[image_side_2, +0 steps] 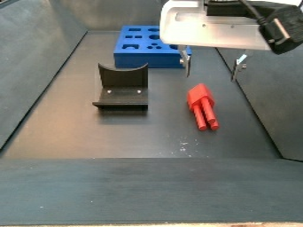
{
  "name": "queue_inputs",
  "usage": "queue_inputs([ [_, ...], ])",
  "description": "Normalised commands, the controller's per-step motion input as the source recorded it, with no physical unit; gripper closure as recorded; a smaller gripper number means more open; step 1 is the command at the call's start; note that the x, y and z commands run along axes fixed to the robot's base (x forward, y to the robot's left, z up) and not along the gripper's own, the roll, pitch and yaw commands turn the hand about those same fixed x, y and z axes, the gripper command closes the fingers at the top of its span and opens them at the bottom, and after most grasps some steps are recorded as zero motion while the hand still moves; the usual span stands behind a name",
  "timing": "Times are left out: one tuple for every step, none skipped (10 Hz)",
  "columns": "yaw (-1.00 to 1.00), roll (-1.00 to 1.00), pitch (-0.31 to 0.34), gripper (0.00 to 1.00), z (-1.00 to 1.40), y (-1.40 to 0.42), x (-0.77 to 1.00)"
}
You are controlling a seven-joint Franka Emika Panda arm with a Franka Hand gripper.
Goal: Pick up the 3 prong object. Move up. Rotate the 3 prong object. Place the 3 prong object on the fixture. Regrasp the 3 prong object. Move to above the board. Insert the 3 prong object.
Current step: Rotate the 3 prong object.
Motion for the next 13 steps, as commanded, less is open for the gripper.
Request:
queue_inputs([
  [1.00,0.03,-0.096,0.00,-0.03,0.00,0.05],
  [0.80,0.03,-0.100,0.00,-0.03,0.00,0.04],
  [0.49,0.03,-0.099,0.00,-0.03,0.00,0.04],
  [0.30,0.03,-0.097,0.00,-0.04,0.00,0.04],
  [0.00,0.00,0.000,0.00,-1.00,0.00,0.00],
  [-0.04,0.00,-0.008,0.00,-1.00,0.00,0.01],
  [-0.04,0.00,-0.013,0.00,-1.00,0.00,0.01],
  [-0.03,0.01,-0.019,0.00,-1.00,0.01,0.02],
  [-0.03,0.02,-0.021,0.00,-1.00,0.02,0.03],
  [-0.02,0.03,-0.020,0.00,-1.00,0.03,0.04],
  [-0.02,0.03,-0.018,0.00,-0.98,0.03,0.04],
  [-0.01,0.04,-0.020,0.00,-0.78,0.03,0.04],
  [-0.01,0.04,-0.020,0.00,-0.70,0.02,0.04],
])
